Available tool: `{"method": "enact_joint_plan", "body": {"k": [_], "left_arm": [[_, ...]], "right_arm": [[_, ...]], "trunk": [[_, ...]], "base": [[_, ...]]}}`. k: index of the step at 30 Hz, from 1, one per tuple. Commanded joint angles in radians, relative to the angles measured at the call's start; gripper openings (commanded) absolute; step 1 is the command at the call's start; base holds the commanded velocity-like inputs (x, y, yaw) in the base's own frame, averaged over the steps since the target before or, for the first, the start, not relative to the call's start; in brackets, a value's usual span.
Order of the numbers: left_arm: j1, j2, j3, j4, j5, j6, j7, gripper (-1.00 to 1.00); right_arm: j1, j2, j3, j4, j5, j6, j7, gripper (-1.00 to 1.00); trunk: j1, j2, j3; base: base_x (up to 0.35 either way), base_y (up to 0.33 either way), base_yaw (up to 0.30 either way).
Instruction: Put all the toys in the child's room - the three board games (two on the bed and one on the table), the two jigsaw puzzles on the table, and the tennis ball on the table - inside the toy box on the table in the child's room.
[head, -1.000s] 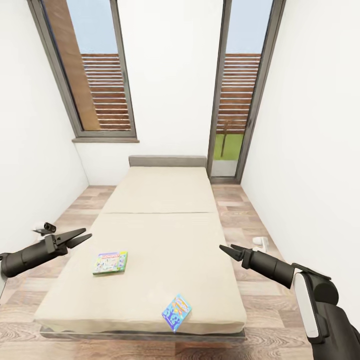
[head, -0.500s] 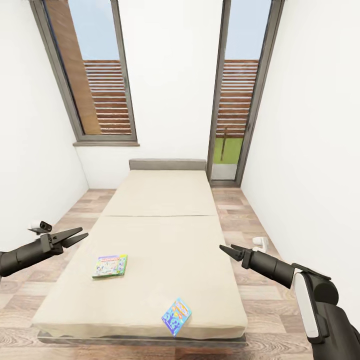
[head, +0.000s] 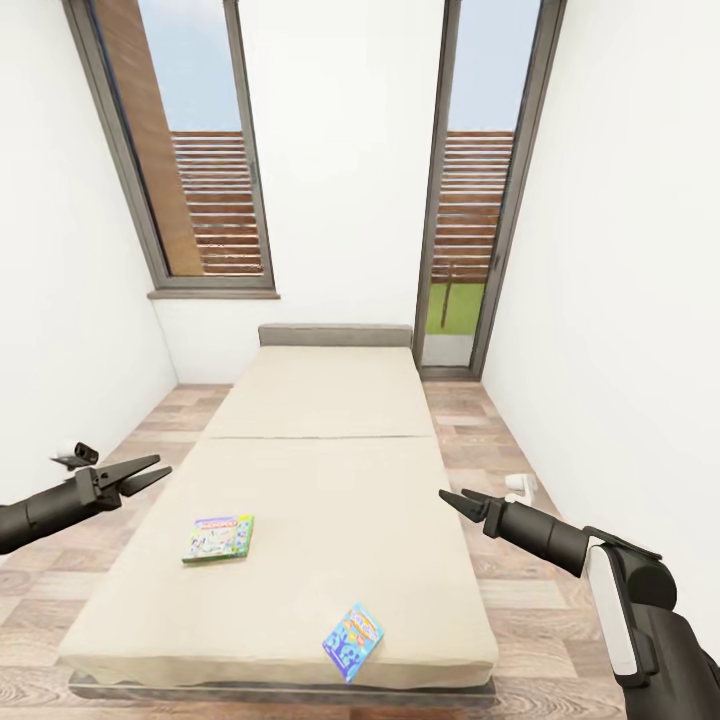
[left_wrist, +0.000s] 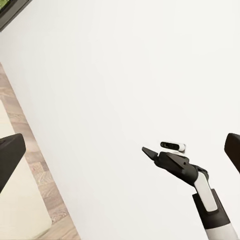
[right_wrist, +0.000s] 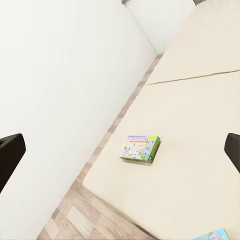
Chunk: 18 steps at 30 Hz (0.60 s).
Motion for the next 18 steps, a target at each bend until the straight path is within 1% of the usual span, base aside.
{"method": "enact_joint_plan", "body": {"k": [1,12,17,18], "left_arm": [[-0.001,0.000,0.004,0.004,0.002,0.009,-0.001,1.00],[-0.001,-0.001,0.011,0.012,0.001,0.008,-0.001,1.00],[-0.001,-0.001,0.021,0.009,0.003,0.007,-0.003,1.00],[-0.001,-0.002,0.025,0.009,0.003,0.007,-0.003,1.00]], "right_arm": [[-0.001,0.000,-0.001,0.000,-0.001,0.005,0.003,1.00],[-0.001,0.000,-0.001,0.000,-0.002,0.005,0.003,1.00],[-0.001,0.001,-0.001,0.000,-0.001,0.005,0.003,1.00],[-0.001,0.001,-0.001,0.000,-0.001,0.005,0.003,1.00]], "trunk": [[0.004,-0.009,-0.003],[0.046,-0.086,-0.020],[0.046,-0.086,-0.011],[0.050,-0.093,-0.013]], "base": [[0.000,0.000,0.000],[0.000,0.000,0.000],[0.000,0.000,0.000],[0.000,0.000,0.000]]}}
